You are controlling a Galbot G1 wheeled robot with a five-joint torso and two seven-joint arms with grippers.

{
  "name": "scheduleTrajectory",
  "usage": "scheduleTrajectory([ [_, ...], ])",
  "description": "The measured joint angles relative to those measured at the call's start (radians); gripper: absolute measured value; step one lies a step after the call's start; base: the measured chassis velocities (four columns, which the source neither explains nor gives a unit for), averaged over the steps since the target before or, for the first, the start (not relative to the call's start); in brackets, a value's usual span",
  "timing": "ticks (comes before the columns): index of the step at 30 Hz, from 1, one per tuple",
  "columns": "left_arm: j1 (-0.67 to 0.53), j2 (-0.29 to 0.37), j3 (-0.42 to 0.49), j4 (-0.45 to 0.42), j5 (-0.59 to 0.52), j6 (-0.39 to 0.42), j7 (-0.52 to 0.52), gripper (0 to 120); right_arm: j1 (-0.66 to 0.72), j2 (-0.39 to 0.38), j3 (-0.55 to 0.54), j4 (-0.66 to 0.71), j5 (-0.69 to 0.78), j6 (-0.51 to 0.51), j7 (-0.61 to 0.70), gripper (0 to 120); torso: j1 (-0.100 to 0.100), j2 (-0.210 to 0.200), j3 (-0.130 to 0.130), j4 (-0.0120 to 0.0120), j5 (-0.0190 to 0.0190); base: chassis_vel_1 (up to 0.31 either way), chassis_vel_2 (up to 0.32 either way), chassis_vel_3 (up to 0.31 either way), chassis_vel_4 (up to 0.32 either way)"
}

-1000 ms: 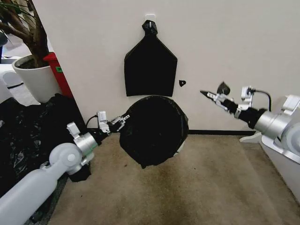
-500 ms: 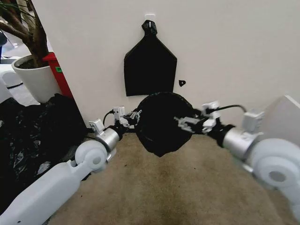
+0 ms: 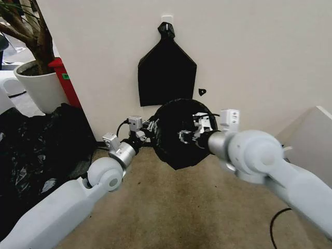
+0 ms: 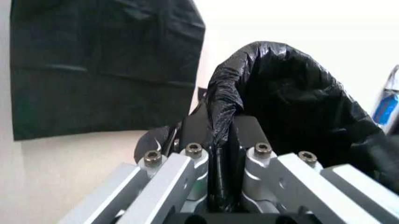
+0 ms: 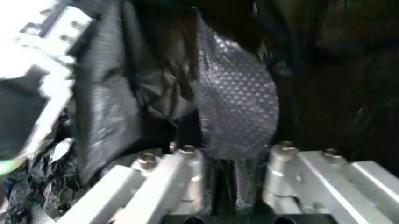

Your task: Place the garbage bag over the trash bin.

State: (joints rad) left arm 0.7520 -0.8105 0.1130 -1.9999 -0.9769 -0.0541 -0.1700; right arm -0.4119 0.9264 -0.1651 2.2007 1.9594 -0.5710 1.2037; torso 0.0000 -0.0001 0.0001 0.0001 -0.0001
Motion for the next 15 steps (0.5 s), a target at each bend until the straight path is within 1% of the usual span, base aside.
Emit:
scheduleTrajectory([
  [2, 0.006, 0.0, -0.007, 0.0, 0.007, -0.004, 0.011, 4, 0.009, 0.02, -0.008, -0.03, 0.026, 0.024, 0.039, 0, 0.0, 0.0, 0.0, 0.0002, -0.0001, 0.0, 0.0, 0.0, 0.0],
  [9, 0.003, -0.004, -0.018, 0.002, 0.011, -0.011, 0.035, 4, 0.011, 0.05, -0.027, -0.065, 0.075, 0.069, 0.093, 0, 0.0, 0.0, 0.0, 0.0, 0.0, 0.0, 0.0, 0.0, 0.0],
  [15, -0.014, -0.018, -0.02, 0.012, 0.01, -0.012, 0.043, 4, -0.014, 0.061, -0.047, -0.07, 0.071, 0.082, 0.096, 0, 0.0, 0.0, 0.0, -0.0002, 0.0, 0.0, 0.0, 0.0, 0.0],
])
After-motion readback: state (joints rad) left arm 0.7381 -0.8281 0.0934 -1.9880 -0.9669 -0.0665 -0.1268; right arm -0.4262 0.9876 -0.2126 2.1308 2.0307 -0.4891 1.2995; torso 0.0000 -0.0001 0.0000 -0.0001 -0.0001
